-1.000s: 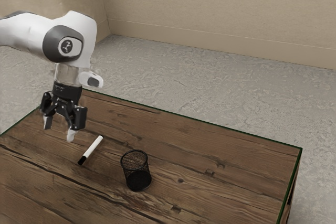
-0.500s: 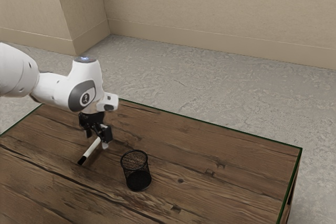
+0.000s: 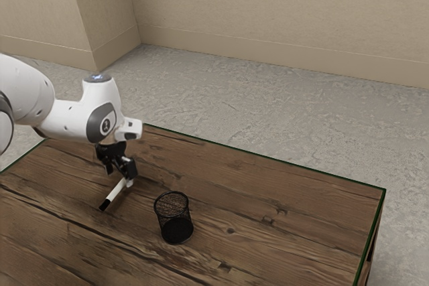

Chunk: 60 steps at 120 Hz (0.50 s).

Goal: Put the marker into the pen holder.

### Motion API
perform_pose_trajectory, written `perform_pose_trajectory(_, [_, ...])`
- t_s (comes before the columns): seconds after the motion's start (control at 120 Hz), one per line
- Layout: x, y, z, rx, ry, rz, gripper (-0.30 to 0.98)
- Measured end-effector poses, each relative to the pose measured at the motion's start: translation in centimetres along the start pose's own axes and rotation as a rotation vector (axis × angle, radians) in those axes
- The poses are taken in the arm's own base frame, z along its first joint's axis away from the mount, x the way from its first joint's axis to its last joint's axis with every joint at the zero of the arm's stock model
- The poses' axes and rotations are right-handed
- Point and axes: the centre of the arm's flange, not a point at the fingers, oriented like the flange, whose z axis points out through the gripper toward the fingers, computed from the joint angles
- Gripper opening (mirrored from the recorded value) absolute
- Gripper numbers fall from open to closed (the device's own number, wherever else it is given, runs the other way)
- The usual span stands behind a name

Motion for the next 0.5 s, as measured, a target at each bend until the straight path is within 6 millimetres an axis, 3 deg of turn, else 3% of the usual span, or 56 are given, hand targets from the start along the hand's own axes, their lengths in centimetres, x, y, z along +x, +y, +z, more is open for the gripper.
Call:
perform_pose_trajectory(0.167, [-0.15,-0.05,0.53,-0.013,-0.008,0.015,0.65])
perform_pose_trajectory(0.5, [-0.09,0.46,0.47,-0.038,-0.011,0.041,0.33])
